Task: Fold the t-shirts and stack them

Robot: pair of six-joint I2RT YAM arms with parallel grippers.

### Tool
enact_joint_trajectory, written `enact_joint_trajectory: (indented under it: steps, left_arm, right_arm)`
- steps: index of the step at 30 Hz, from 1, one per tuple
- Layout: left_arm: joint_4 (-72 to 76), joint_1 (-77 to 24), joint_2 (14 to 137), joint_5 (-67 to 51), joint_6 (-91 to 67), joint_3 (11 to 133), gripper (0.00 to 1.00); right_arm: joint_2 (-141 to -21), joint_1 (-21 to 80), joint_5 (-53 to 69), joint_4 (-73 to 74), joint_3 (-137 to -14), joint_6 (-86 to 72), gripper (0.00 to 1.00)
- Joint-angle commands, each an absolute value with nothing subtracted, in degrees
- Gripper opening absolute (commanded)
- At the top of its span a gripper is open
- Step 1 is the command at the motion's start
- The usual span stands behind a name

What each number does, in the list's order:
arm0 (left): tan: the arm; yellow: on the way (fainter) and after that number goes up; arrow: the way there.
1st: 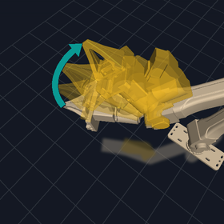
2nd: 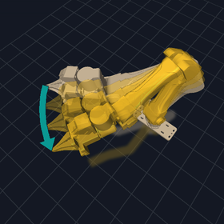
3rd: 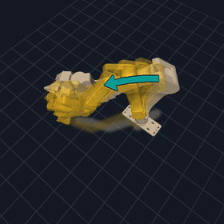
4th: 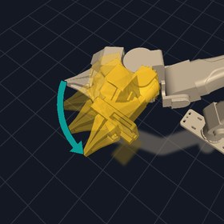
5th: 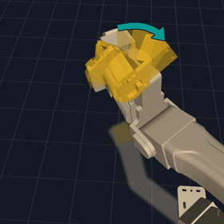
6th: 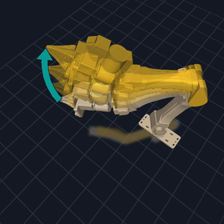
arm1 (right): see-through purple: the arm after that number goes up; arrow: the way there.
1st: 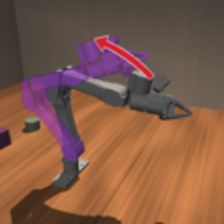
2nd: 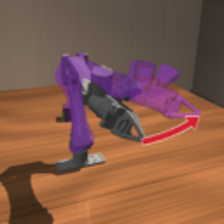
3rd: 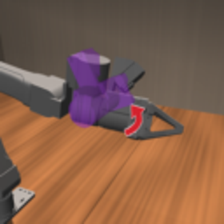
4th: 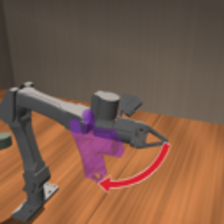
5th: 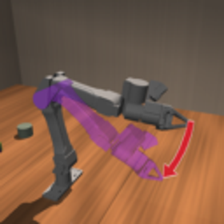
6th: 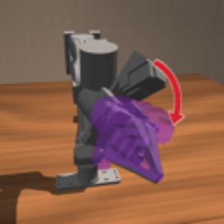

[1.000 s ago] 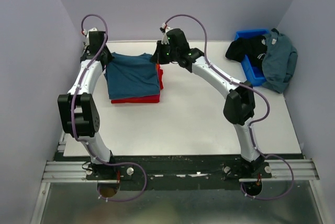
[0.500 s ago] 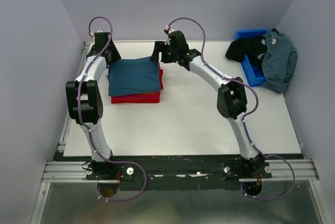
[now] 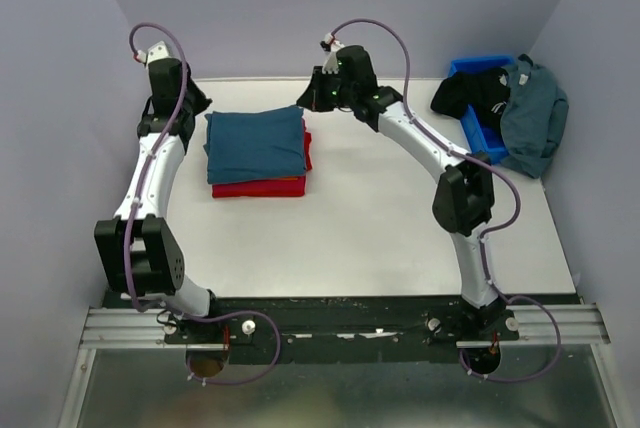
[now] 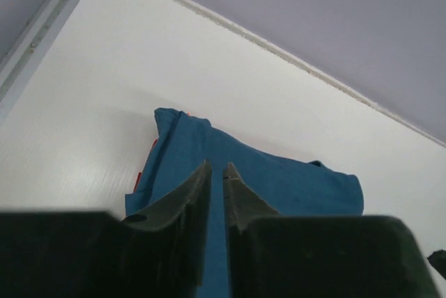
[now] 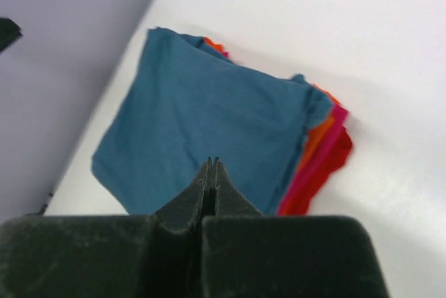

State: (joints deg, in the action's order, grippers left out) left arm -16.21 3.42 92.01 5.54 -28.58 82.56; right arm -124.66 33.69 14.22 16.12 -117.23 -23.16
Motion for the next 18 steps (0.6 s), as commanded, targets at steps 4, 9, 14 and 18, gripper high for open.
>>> enact_joint_trajectory:
  steps: [4,9,14,18]
  left_arm:
    - [-9.93,3.78,95.34,-6.32,-34.10,79.00,0.00]
    - [-6.16,4.39,103.26,-12.56,-36.82,81.47,0.00]
    - [-0.63,5.45,108.97,-14.06,-39.98,80.16,0.00]
    - [1.85,5.97,114.07,-14.32,-40.26,79.89,0.00]
  right_arm:
    - [-134.98,34.45,30.40,13.37,-128.22,-34.43,0.01]
    - [-141.58,34.37,32.78,4.34,-130.52,-44.19,0.01]
    - [-150.63,33.75,30.50,-3.41,-134.73,-55.70,0.01]
    - [-155.82,31.82,28.31,-6.15,-134.82,-66.59,0.01]
